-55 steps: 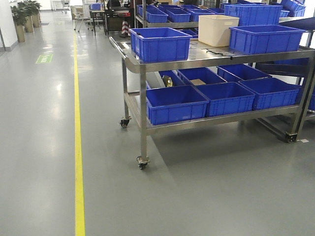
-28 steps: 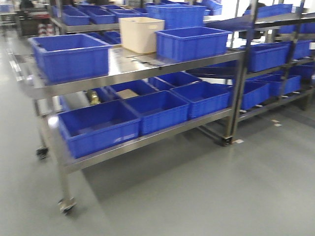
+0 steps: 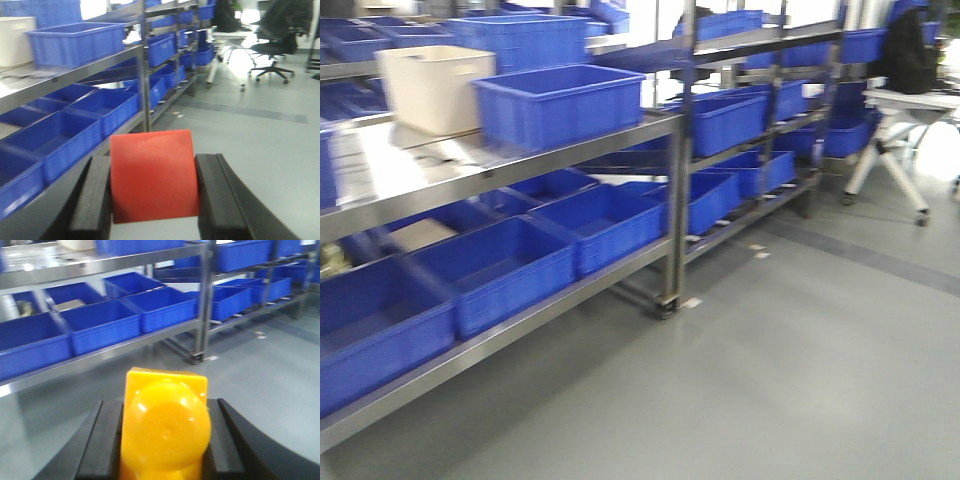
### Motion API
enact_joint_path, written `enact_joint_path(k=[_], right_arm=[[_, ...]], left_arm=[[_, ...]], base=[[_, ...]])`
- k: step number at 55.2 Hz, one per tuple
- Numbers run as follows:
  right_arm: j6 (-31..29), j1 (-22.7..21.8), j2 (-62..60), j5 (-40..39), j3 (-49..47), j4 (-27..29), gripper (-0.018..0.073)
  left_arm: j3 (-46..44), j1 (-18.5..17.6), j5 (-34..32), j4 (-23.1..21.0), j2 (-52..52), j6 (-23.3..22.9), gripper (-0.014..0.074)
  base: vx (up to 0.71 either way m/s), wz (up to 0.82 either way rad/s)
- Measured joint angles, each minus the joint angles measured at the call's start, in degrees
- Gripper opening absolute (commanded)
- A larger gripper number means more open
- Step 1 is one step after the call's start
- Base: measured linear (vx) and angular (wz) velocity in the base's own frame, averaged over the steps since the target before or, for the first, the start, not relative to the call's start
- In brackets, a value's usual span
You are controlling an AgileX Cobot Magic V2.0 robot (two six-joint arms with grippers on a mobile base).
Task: Pick red and yellow blocks into blue bin
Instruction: 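Drive the base away from the table toward the blue bin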
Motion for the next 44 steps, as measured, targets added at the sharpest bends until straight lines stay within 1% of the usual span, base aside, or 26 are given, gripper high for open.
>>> enact_joint_path(k=[21,44], right_arm=[[0.0,0.0,0.0,0.0,0.0,0.0,-0.0010],[0.0,0.0,0.0,-0.1,0.0,0.0,-0.0010]], left_arm=[[0.0,0.0,0.0,0.0,0.0,0.0,-0.0001],[0.0,0.0,0.0,0.0,0.0,0.0,-0.0001]], base=[[0.53,-0.48],[0.59,-0.56]])
